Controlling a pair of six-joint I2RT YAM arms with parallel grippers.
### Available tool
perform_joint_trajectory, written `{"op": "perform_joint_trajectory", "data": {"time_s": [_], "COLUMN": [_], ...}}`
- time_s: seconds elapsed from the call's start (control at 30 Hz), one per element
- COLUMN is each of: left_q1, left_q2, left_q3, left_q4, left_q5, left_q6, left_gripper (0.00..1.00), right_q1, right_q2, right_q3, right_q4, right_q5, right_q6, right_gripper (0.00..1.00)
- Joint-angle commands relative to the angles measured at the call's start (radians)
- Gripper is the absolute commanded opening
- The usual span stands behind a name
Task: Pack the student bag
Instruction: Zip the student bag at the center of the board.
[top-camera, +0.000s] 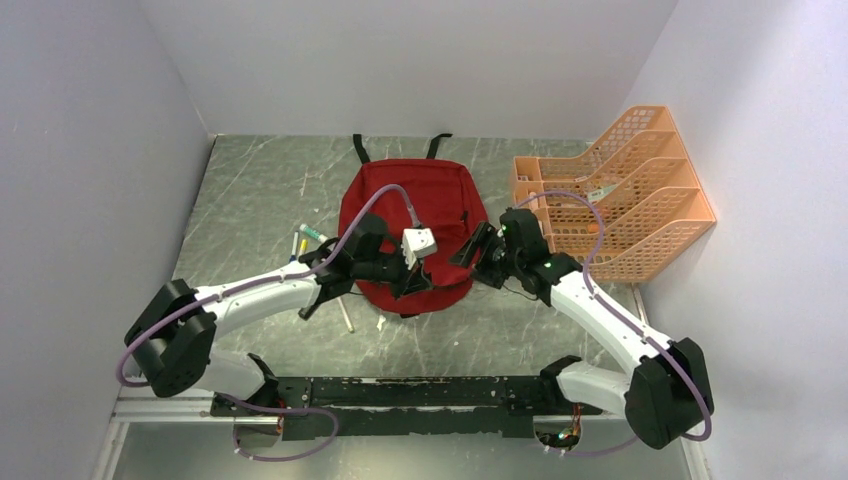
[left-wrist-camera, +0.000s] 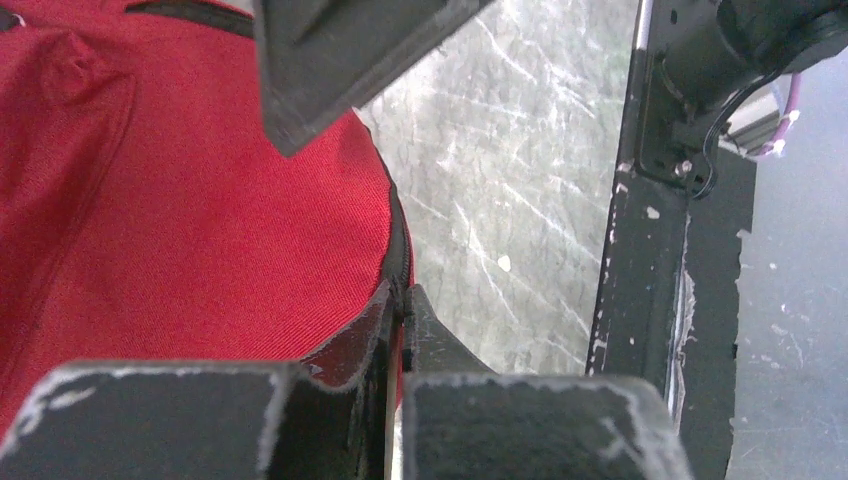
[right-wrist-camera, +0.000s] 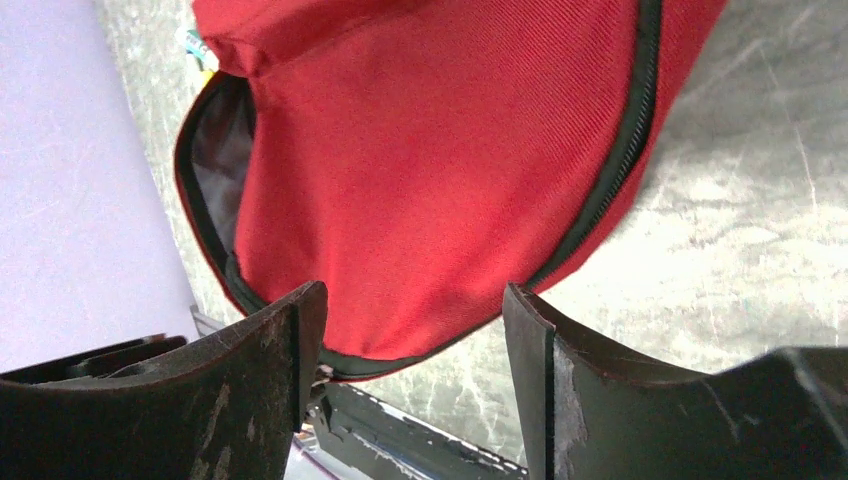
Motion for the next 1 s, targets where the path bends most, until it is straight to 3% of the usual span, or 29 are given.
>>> {"op": "perform_joint_trajectory", "data": {"time_s": [0.0, 0.13, 0.37, 0.53, 0.63, 0.97], "left_q1": [-0.008, -0.009, -0.010, -0.008, -0.009, -0.008], "left_q2": [-0.052, -0.056, -0.066, -0.071, -0.072, -0.083], "left_q3": [-0.020, -0.040, -0.065, -0.079, -0.083, -0.072], "left_q4": [0.160, 0.209, 0.258, 0.300, 0.316, 0.283], "left_q5": [-0.014, -0.024, -0.099, -0.116, -0.107, -0.053], "left_q6": [-0.058, -0.107, -0.184, -0.232, -0.237, -0.196], "left_gripper": [0.05, 0.05, 0.05, 0.05, 0.05, 0.05], "right_q1": [0.004, 0.005, 0.006, 0.020, 0.047, 0.079], "right_q2": [-0.026, -0.032, -0.234, -0.445, -0.515, -0.259], "right_q3": [-0.033, -0.038, -0.189, -0.436, -0.632, -0.593], "right_q4": [-0.037, 0.018, 0.295, 0.743, 1.092, 1.284], "right_q5": [-0.011, -0.045, -0.008, -0.065, -0.164, -0.466], "right_q6": [0.069, 0.031, -0.260, -0.426, -0.643, -1.027], "right_gripper": [0.69, 0.68, 0.59, 0.52, 0.49, 0.68]}}
